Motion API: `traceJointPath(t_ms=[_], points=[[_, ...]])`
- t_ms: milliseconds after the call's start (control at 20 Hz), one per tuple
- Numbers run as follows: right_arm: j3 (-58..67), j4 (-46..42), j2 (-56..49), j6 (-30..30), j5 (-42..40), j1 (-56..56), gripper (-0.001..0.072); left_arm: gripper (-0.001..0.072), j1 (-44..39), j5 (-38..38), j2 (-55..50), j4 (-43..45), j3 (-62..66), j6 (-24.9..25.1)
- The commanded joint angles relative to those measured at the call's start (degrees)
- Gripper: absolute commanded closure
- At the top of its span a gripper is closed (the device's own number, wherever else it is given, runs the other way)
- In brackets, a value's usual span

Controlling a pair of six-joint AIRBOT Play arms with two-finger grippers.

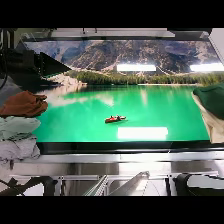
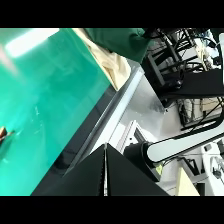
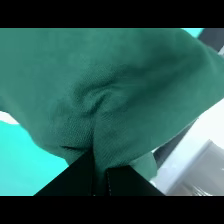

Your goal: Fold the shirts.

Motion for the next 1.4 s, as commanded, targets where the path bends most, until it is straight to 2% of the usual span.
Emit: traceJointPath(t_ms=[0, 150, 400, 500, 600, 750, 850, 1100, 1350], points=[[-2.43, -1.44, 0.9, 0.46, -1.46, 0.02, 0.0686, 0.0691, -0.61, 0.04, 0.0, 0.31, -0.02, 0.0], [-2.05, 1.88, 1.97, 0.72, -5.29, -0.09, 0.0686, 0.0691, -0.57, 0.24, -0.04, 0.31, -0.02, 0.0], [5.46, 26.29, 2.4, 4.66, -16.76, -0.07, 0.0685, 0.0692, -0.57, 0.2, -1.6, 0.28, -0.02, -0.02], [8.31, 30.23, 2.45, 6.56, -18.56, -0.13, 0.0685, 0.0691, -0.57, 0.2, -2.03, 0.31, -0.02, -0.02], [8.74, 29.64, 2.84, 7.96, -17.75, -0.96, 0.0685, 0.0692, -0.57, 0.13, -2.08, 0.26, -0.02, -0.02], [5.18, 19.19, 3.13, 13.31, -10.91, -1.64, 0.0687, 0.0692, -0.57, -0.11, -2.08, 0.26, -0.02, -0.02], [-0.9, 13.53, 3.91, 13.29, -8.76, -1.75, 0.0687, 0.0692, -0.57, -1.05, -2.08, 0.26, -0.02, -0.02], [-18.03, 11.28, 9.77, 13.33, -12.09, -4.07, 0.0687, 0.0692, -0.57, -1.49, -2.08, 0.26, -0.02, -0.04], [-20.7, 1.81, 13.29, 10.32, -11.43, -9.09, 0.0686, 0.0692, -0.57, -1.46, -2.08, 0.26, -0.02, -0.04]])
